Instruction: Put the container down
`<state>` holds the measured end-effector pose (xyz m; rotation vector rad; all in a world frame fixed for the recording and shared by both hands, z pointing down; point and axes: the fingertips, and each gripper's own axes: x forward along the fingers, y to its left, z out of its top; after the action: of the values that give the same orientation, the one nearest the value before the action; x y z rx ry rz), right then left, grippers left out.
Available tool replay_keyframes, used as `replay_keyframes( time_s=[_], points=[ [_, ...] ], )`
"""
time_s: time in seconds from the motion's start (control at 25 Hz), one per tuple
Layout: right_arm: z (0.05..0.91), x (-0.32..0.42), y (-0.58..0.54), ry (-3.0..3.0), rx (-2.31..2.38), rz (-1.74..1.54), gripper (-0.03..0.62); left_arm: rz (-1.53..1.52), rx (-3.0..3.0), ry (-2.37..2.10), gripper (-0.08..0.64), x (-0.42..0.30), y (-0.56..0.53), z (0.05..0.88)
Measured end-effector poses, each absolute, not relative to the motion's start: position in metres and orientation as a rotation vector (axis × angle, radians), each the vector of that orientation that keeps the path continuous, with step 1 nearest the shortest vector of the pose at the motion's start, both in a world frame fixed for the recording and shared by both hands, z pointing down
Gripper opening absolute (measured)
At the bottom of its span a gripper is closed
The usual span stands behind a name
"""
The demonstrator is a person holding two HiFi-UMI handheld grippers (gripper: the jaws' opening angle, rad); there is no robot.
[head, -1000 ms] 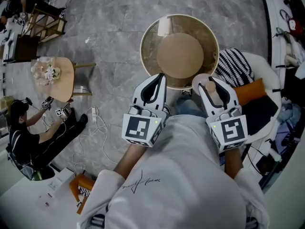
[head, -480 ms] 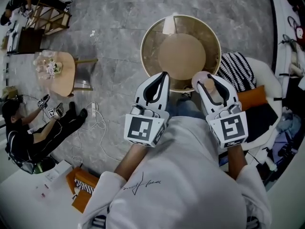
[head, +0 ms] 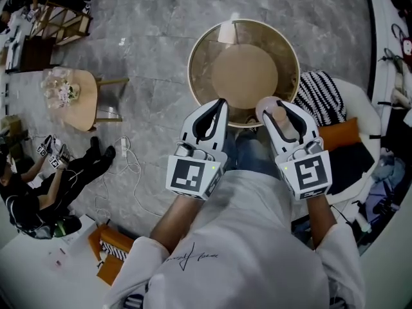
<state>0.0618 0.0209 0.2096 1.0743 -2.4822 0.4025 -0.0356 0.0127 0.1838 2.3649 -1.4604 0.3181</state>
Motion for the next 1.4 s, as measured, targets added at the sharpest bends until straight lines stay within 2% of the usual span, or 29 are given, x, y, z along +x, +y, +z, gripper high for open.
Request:
replay_keyframes(
  time_s=[0.28,1.4],
  points=[
    [0.229,0.048,-0.003,-2.481,1.108,0.404,0.144,0.409,2.315,-1.416,0.017,-0.048,-0.01,0.216],
    [0.346,0.018,-0.063,-2.347,1.358,0.525,0.144,0.447,2.439,-1.123,0.017,-0.061,-0.082,0.342]
  ],
)
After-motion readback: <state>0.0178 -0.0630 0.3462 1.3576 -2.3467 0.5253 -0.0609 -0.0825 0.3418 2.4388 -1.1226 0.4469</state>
